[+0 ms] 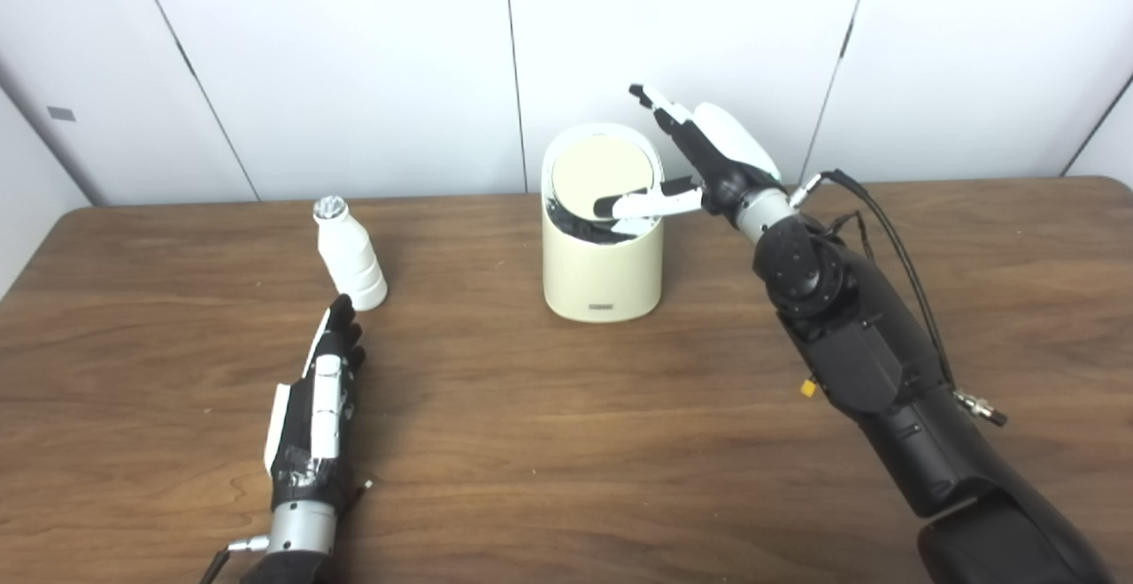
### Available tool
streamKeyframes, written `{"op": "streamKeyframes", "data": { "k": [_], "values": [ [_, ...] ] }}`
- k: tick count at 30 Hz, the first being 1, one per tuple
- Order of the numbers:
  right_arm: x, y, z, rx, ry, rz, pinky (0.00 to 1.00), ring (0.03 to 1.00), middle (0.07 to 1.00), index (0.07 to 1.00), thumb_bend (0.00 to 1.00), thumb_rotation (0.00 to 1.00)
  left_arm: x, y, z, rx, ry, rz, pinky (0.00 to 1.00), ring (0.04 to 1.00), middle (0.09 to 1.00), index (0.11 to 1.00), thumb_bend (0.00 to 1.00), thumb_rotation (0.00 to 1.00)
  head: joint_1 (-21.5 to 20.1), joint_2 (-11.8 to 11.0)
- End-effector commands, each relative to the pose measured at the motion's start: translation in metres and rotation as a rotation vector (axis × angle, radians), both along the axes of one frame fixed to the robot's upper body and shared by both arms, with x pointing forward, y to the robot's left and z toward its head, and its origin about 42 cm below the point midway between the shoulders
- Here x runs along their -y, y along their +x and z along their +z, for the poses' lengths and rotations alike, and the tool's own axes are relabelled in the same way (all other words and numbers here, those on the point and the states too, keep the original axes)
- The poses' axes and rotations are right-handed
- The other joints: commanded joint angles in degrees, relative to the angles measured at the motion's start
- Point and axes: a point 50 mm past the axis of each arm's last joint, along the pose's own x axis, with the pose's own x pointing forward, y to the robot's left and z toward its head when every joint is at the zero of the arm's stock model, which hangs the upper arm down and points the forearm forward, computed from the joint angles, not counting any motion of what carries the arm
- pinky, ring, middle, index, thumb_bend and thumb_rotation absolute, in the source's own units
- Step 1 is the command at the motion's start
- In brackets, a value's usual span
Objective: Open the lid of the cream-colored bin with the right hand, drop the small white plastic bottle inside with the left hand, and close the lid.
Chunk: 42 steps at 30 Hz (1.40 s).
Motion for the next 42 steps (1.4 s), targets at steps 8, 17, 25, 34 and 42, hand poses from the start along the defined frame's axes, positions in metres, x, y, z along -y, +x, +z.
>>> {"op": "streamKeyframes", "data": {
  "k": [8,17,25,34,42],
  "values": [
    [-0.003,0.009,0.032,0.131,-0.035,0.01,0.95,0.982,0.954,0.973,0.82,0.49,0.011,-0.007,-0.013,-0.03,-0.049,0.0,1.0,1.0,1.0,0.991,0.54,0.95,-0.2,-0.1],
    [-0.008,0.01,0.035,0.146,-0.051,0.012,0.99,0.981,0.956,0.977,0.84,0.59,0.013,-0.007,-0.013,-0.02,-0.056,-0.003,1.0,1.0,1.0,0.991,0.54,0.95,0.0,0.1],
    [-0.012,0.01,0.041,0.215,-0.175,0.03,1.0,0.999,0.956,0.969,0.88,0.34,0.013,-0.008,-0.011,-0.017,-0.059,0.001,1.0,0.998,1.0,0.989,0.53,0.95,0.2,0.4],
    [-0.007,0.009,0.038,0.238,-0.225,0.028,1.0,1.0,0.959,0.963,0.96,0.22,0.015,-0.009,-0.01,-0.015,-0.053,0.002,1.0,0.996,1.0,0.99,0.54,0.94,0.4,0.7],
    [0.002,0.006,0.036,0.156,-0.004,-0.002,0.98,0.976,0.94,0.945,0.89,0.34,0.015,-0.011,-0.009,-0.016,-0.042,-0.008,1.0,1.0,1.0,0.996,0.55,0.95,0.7,1.0]
  ]
}}
